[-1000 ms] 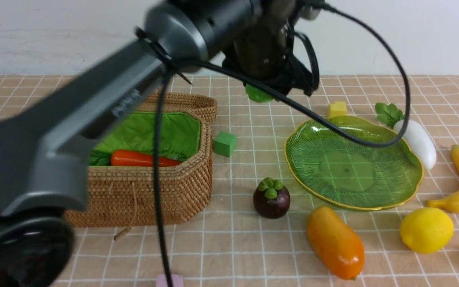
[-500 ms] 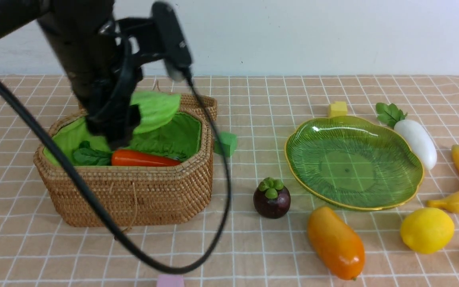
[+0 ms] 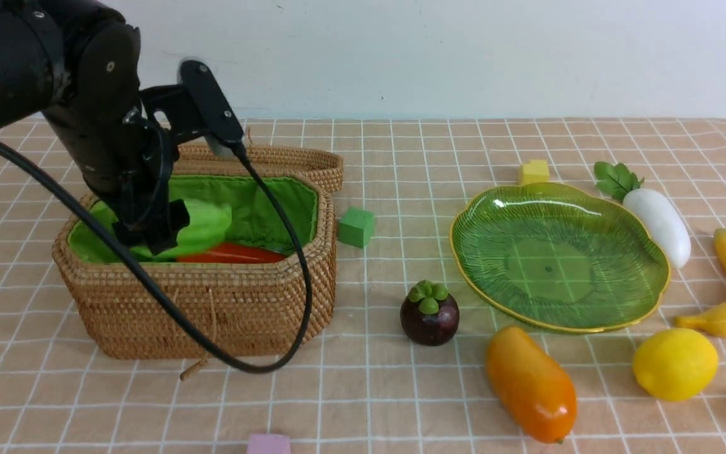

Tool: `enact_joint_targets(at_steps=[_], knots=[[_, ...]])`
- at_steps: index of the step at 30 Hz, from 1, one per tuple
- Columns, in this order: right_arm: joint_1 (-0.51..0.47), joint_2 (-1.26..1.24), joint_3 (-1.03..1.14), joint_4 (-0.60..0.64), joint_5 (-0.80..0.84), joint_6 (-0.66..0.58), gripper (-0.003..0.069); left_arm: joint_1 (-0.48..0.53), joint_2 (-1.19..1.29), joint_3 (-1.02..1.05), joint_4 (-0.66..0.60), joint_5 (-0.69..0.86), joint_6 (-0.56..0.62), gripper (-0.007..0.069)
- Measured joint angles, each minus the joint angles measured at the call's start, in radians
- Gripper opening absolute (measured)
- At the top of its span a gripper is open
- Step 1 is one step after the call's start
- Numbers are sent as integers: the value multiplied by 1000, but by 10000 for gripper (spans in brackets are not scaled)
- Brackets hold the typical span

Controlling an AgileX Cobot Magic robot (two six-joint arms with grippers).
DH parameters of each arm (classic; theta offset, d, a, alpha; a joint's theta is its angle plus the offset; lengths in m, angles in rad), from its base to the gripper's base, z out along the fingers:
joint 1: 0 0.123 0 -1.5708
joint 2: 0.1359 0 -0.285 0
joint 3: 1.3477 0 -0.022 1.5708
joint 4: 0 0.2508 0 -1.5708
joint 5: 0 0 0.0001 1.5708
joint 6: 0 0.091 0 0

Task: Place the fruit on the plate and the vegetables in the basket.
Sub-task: Take a chayote with your left arm and place it on the basket on the left, then use the right arm to grab a mangosteen and put it into the right plate

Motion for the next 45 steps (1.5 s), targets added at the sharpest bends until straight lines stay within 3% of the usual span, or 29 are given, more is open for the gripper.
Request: enact_joint_targets(at_steps=[3,7,11,15,18,23,25,31,34,40,45], knots=[[0,33,0,0,-9,9,178,-8,-32,0,-39,14,-107,652],[0,110,-2,2,-42,37,178,-66,-105,0,-59,32,-297,570],[0,285,-25,46,-63,50,178,-186,-254,0,-55,63,-602,272],[0,487,-76,62,-72,50,178,-269,-424,32,-39,79,-702,-10],[11,599,-120,61,-79,50,178,-306,-541,110,-41,72,-730,-13],[127,782,-221,12,-93,92,178,-329,-742,304,-69,12,-762,-13],[263,905,-292,-105,-106,165,178,-329,-888,462,-101,-65,-773,-13],[396,1118,-402,-375,-118,280,217,-329,-1101,706,-162,-264,-775,-13],[407,1230,-453,-444,-133,302,298,-329,-1190,809,-174,-353,-775,-13],[407,1438,-545,-480,-192,312,580,-329,-1282,940,-177,-467,-775,-13],[408,1534,-556,-558,-259,312,676,-329,-1283,946,-177,-476,-775,-13]])
